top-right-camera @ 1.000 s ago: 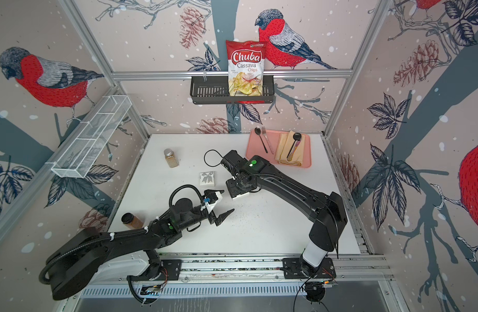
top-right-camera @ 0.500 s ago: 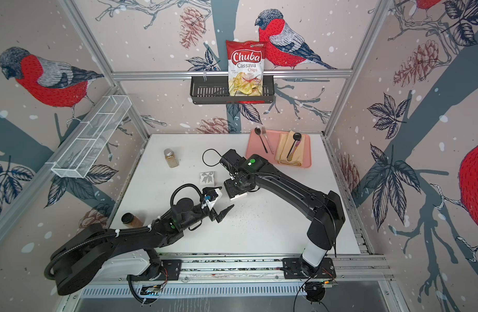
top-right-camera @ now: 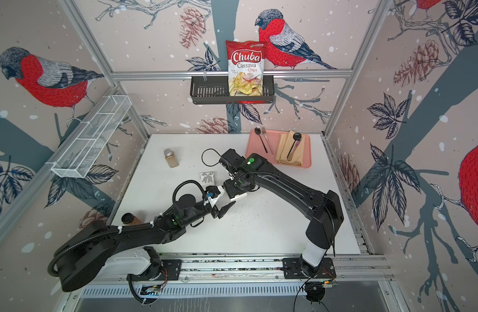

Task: Take the necklace out of the lift-off lid jewelry box
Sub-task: Open the lid on the jewelry box.

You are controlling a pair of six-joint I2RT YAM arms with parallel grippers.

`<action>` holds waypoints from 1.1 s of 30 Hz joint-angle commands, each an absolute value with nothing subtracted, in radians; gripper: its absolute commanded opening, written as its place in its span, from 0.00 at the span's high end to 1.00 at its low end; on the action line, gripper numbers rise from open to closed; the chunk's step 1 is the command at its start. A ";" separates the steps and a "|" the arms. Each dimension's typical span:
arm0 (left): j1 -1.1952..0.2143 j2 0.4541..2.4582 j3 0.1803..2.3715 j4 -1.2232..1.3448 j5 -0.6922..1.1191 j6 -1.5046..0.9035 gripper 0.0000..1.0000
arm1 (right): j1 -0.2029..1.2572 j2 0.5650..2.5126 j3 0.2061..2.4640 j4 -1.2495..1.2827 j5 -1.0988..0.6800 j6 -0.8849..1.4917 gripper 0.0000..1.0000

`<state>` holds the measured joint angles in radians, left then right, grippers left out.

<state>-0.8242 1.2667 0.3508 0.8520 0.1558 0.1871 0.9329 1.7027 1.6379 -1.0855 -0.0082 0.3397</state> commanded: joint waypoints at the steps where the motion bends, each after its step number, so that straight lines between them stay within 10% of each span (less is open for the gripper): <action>1: -0.813 1.267 0.349 0.868 0.207 0.185 0.18 | 0.934 1.701 1.650 -1.092 -0.020 0.323 0.39; 11: -0.798 1.275 0.339 0.874 0.235 0.184 0.13 | 0.930 1.699 1.660 -1.104 -0.029 0.318 0.39; 33: -0.759 1.237 0.317 0.870 0.294 0.169 0.37 | 0.903 1.675 1.637 -1.062 -0.103 0.304 0.34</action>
<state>-0.7628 1.2453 0.3241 0.8440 0.2749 0.1631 0.9127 1.6905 1.6424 -1.0794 -0.0708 0.3176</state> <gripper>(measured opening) 0.726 0.664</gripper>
